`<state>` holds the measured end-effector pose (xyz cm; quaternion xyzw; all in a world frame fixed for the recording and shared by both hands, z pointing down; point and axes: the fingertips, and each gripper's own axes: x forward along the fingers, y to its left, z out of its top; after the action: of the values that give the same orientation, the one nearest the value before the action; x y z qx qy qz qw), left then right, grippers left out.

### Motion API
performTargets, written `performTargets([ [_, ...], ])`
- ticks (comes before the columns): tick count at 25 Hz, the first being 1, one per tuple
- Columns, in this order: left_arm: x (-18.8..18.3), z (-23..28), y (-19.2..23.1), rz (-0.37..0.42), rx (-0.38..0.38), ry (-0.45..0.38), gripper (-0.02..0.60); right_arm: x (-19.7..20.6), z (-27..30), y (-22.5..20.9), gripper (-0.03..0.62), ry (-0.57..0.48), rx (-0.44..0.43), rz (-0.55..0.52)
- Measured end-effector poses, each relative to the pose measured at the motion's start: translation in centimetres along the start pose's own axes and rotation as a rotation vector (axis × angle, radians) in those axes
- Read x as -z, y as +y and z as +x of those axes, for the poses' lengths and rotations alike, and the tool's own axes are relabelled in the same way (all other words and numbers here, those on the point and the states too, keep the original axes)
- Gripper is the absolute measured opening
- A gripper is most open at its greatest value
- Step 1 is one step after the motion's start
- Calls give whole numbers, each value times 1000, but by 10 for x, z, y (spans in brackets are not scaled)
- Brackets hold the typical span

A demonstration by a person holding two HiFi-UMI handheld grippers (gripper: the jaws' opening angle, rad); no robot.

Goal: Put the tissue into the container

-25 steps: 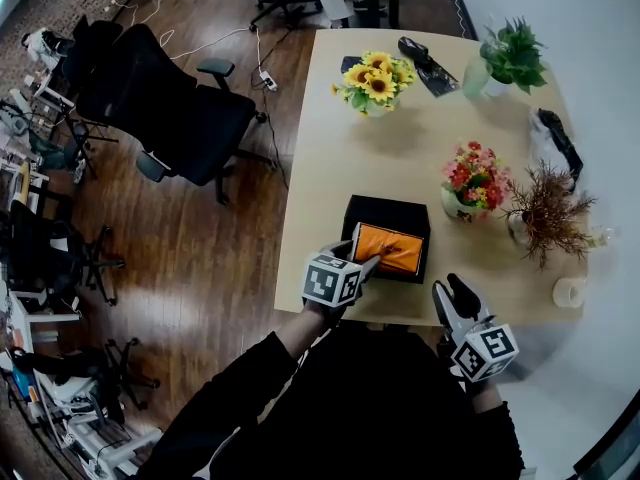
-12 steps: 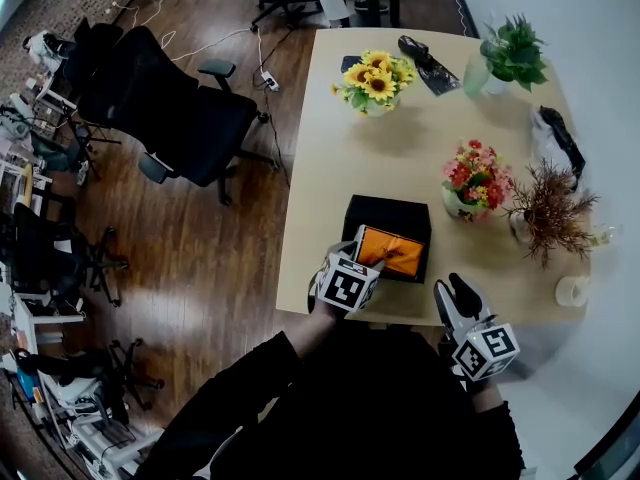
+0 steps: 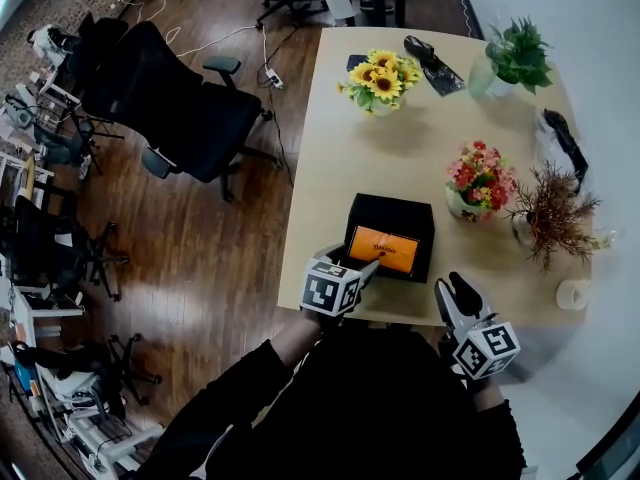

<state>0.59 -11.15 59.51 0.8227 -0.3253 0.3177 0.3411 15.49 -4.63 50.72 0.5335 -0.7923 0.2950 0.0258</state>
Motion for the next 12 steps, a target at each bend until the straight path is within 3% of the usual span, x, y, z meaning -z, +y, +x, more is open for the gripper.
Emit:
performTargets([
  [6,-11,-34,-20,-98,163,-123,301,-10,6,4,120,-20,-23,-13],
  [9,-22,-52,-35,-78,233,-201,301,-18,12,10,114,-35,-31,-26],
  [12,-35,-69,-43,-41,254,-288,298,-24,20,15,109,-40,-47,-38],
])
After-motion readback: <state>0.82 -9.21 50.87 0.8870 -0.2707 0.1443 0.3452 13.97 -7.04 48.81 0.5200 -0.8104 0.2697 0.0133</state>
